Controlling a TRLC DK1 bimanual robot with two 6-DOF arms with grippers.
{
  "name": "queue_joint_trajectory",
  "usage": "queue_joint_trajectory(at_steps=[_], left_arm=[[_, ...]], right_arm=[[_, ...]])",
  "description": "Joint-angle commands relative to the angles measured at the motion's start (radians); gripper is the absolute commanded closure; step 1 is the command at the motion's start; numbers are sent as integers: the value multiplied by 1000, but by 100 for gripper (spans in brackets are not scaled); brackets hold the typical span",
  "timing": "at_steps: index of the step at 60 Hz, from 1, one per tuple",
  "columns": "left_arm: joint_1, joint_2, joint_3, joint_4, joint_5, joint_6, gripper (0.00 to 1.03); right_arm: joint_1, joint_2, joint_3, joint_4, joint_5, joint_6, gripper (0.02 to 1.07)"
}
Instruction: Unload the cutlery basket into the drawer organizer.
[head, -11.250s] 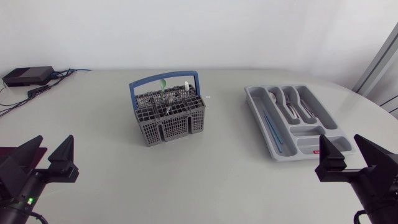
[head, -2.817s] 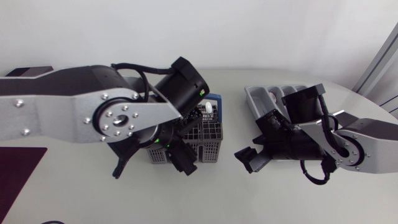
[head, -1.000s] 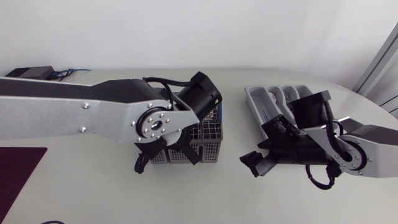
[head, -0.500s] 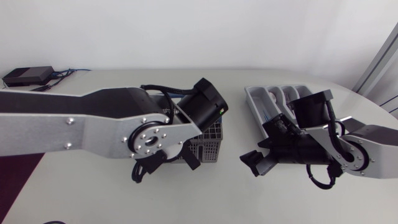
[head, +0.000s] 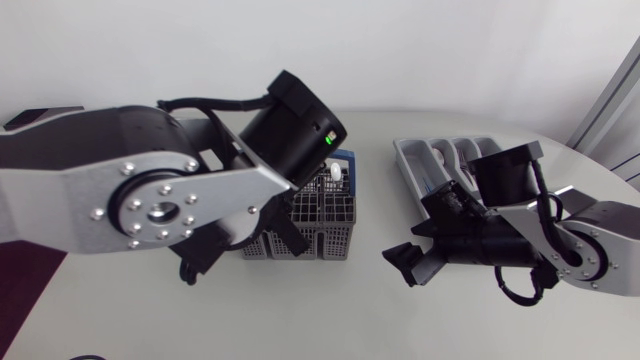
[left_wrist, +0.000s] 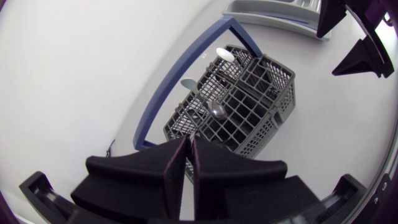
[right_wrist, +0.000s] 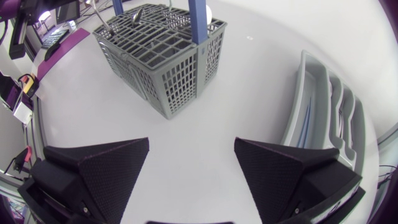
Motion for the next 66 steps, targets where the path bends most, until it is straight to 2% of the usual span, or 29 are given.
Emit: queue_joint_trajectory(at_steps=[1, 12, 20, 28, 34, 41, 47, 55, 66], left_arm=[[-5, -57, -8, 6, -29, 34, 91], [-2, -131, 31, -5, -27, 66, 91], [-21, -172, 82, -54, -26, 65, 91], [-28, -211, 165, -125, 54, 11, 91], [25, -209, 229, -183, 249, -70, 91], [156, -156, 283, -206, 533, -129, 91], [219, -111, 315, -211, 706, -159, 91], [274, -33, 349, -221, 881, -192, 91], [286, 64, 370, -224, 988, -218, 91]], right_arm=[[20, -40, 24, -16, 12, -13, 9], [61, -130, 44, -44, 49, -22, 8], [77, -204, 59, -70, 58, -38, 8], [95, -290, 59, -79, 60, -53, 8], [123, -349, 50, -75, 66, -61, 9], [176, -419, 41, -64, 107, -78, 9], [242, -472, 27, -53, 170, -94, 10], [333, -484, 9, -22, 276, -116, 12], [350, -432, 7, 36, 293, -130, 12]])
